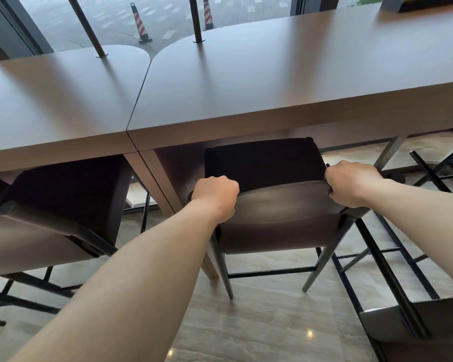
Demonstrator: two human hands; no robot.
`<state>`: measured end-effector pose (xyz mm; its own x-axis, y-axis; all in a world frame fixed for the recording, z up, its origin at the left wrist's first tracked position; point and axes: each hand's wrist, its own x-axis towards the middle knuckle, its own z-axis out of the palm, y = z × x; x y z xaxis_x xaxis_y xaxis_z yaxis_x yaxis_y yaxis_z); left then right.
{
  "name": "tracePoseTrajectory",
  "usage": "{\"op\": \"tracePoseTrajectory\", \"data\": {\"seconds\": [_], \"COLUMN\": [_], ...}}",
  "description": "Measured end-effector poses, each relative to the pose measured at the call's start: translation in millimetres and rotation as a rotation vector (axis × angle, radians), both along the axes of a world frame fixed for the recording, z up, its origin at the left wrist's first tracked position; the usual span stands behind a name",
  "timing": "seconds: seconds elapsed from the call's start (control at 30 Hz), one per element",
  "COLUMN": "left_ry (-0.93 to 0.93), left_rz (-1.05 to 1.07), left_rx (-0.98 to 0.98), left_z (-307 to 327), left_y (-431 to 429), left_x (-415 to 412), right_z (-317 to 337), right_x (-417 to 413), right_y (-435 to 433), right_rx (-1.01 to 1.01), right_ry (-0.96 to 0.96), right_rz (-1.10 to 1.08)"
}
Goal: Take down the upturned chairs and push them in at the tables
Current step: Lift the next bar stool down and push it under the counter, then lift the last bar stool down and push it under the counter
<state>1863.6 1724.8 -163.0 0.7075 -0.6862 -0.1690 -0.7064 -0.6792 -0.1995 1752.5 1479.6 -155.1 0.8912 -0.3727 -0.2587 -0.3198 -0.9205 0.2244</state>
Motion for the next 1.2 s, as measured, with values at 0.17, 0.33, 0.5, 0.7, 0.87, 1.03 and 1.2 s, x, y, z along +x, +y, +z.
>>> {"op": "tracePoseTrajectory", "data": {"seconds": [0.17,0.33,0.5,0.7,0.87,1.03,1.2], "left_ry": [0.038,0.189,0.356,0.388,0.394,0.454,0.541], "left_rz": [0.038,0.092,0.013,-0.132,-0.18,-0.137,-0.17], "left_rx": [-0.024,-0.128,-0.438,-0.709,-0.715,-0.652,-0.561], "left_z": [-1,10,8,15,24,22,2], "left_y": [2,-8,-58,-132,-176,-220,-270], "left_x": [-2,-10,-43,-111,-175,-260,-356], "right_z": [-1,4,13,31,31,28,14], "right_x": [-1,-7,-26,-88,-154,-250,-350], "right_y": [6,14,20,-13,-50,-99,-147], "right_rx": [0.017,0.119,0.28,0.418,0.433,0.403,0.391], "right_ry": [0.005,-0.062,-0.225,-0.462,-0.535,-0.448,-0.36], "right_rz": [-0.023,-0.064,-0.038,-0.083,-0.182,-0.266,-0.361]}}
